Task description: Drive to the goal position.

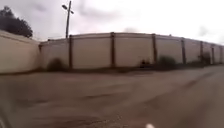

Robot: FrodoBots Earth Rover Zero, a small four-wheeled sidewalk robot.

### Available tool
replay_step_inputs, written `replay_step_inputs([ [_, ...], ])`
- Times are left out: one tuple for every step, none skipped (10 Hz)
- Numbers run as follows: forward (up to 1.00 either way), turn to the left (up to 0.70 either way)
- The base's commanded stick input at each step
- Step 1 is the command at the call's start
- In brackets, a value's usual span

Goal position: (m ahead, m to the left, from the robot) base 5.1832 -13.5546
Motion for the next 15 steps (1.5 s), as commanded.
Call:
replay_step_inputs([
  [0.00,-0.60],
  [0.00,-0.60],
  [0.00,-0.60],
  [0.00,-0.60],
  [0.00,-0.60],
  [0.00,-0.60],
  [0.00,-0.60],
  [0.00,-0.60],
  [0.00,-0.60],
  [0.00,-0.60],
  [0.00,-0.60],
  [0.00,-0.60],
  [0.00,-0.60],
  [0.00,-0.60],
  [0.00,-0.60],
])
